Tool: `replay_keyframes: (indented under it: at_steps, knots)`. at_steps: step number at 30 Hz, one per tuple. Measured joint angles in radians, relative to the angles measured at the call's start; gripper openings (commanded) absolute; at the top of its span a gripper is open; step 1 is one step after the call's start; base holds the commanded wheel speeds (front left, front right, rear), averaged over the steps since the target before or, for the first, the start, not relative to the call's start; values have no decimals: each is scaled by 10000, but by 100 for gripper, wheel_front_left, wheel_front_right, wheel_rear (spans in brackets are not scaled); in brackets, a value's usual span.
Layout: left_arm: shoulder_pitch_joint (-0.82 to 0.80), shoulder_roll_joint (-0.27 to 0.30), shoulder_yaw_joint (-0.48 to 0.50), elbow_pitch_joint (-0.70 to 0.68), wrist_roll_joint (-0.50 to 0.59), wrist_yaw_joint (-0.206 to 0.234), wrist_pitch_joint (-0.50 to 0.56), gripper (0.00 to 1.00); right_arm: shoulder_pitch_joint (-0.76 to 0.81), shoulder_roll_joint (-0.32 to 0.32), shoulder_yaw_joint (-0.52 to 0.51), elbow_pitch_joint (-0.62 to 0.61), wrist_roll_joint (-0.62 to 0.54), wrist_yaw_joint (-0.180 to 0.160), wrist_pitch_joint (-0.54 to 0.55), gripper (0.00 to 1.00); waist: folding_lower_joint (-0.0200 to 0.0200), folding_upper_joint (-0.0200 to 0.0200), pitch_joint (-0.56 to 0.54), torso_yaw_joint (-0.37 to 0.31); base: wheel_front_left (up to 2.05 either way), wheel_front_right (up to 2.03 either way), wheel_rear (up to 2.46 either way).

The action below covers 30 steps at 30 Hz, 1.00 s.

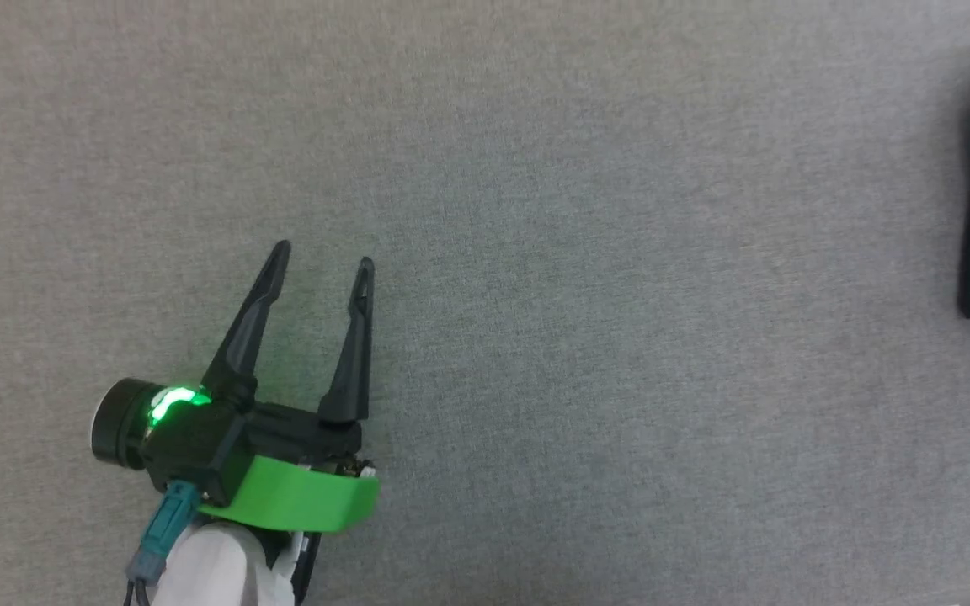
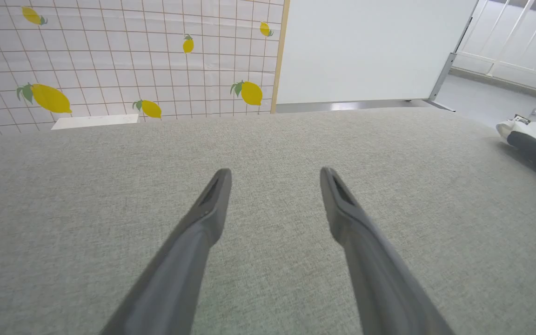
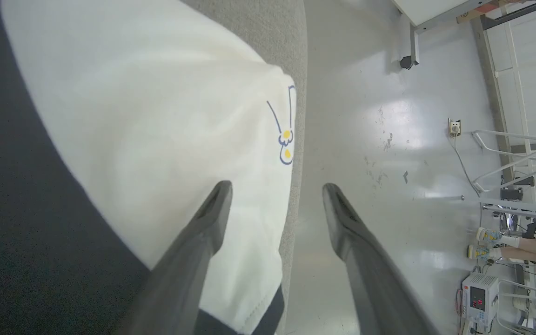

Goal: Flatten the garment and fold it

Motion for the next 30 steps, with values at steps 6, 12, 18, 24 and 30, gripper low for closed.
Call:
replay_keyframes:
  at_steps: [6,12,18,24,30]
  knots:
    - [346,-82,232,293,21,378,-305,100,292,422,-420,-247,-84,0,-199,100,-1,0,-805,-12,0,0,0]
    - [1077,-159,290,591,-90,541,-430,100,1318,1448,-1227,-780,-50,-2,-535,100,-2,0,-1899,-4,0,0,0]
    - [1801,-194,290,717,-286,637,-454,100,2682,2857,-2015,-2161,257,-2,-1081,100,-2,0,-3074,98,0,0,0]
    - [2119,-211,290,771,-403,713,-441,100,4270,4289,-2592,-3919,337,-2,-1839,100,-2,0,-4086,385,0,0,0]
    - [2478,-203,372,865,-506,813,-443,100,5374,5521,-2591,-5024,88,-2,-2708,100,-3,-1,-4864,720,0,0,0]
